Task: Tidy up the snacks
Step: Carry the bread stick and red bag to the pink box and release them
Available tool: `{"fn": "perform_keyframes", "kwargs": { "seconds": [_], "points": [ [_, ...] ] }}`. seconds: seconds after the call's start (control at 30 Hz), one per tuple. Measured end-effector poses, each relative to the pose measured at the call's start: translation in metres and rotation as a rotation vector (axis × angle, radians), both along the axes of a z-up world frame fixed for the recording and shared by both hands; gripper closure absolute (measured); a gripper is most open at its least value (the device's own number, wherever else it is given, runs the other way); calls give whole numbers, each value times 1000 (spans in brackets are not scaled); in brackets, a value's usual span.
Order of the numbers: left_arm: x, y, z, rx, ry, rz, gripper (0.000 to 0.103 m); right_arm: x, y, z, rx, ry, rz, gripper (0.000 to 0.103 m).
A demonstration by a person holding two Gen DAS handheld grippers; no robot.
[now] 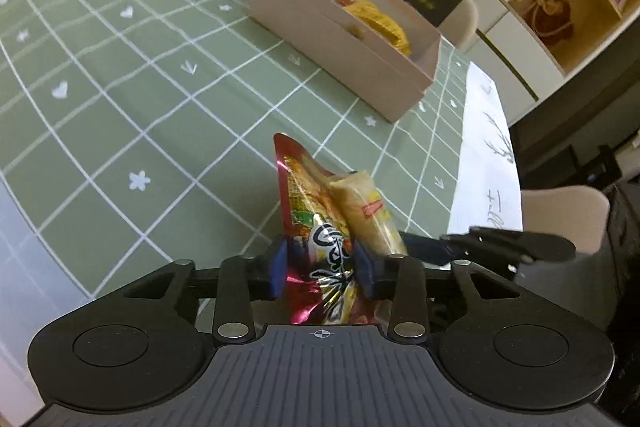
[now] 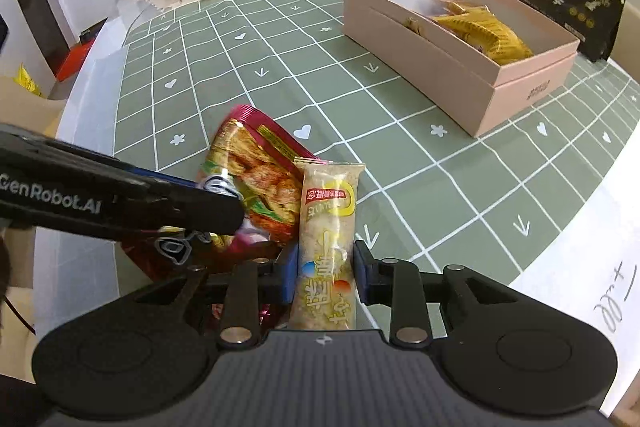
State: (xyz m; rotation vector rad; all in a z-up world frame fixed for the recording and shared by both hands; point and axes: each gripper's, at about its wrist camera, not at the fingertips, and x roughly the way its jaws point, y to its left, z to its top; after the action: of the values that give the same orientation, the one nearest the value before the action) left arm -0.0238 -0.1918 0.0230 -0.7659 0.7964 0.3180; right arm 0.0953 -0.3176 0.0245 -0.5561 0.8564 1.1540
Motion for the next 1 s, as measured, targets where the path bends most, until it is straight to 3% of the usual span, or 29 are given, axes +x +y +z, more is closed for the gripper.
{"fn": "perform_keyframes", "kwargs": {
  "seconds": [0.1, 0.23, 0.37, 0.43, 0.57, 0.77, 0.9, 1.0],
  "points": [
    [3, 4, -9, -53, -9, 17, 53, 1, -4, 0, 7, 9, -3, 75],
    [11, 3, -7, -59, 16, 7, 65, 5, -8, 0, 7, 5, -23, 75],
    [2, -1, 17, 30, 8, -23, 72, 10, -15, 1, -8, -11, -38, 75],
    [-1, 0, 23, -11, -27, -39, 80, 10, -18, 1, -1, 2, -35, 75],
    [16, -3, 9, -120, -28, -68, 79, 10, -20, 0, 26, 43, -35, 75],
    [36, -19, -9, -81, 39, -86, 68, 13, -28, 0, 42, 52, -36, 75],
    [27, -19, 5, -68, 29, -77, 79, 20, -34, 3, 11, 41, -77, 75],
    [20, -15, 26, -70, -37, -83, 82, 29, -44, 16, 19, 76, -97, 75]
  ]
}}
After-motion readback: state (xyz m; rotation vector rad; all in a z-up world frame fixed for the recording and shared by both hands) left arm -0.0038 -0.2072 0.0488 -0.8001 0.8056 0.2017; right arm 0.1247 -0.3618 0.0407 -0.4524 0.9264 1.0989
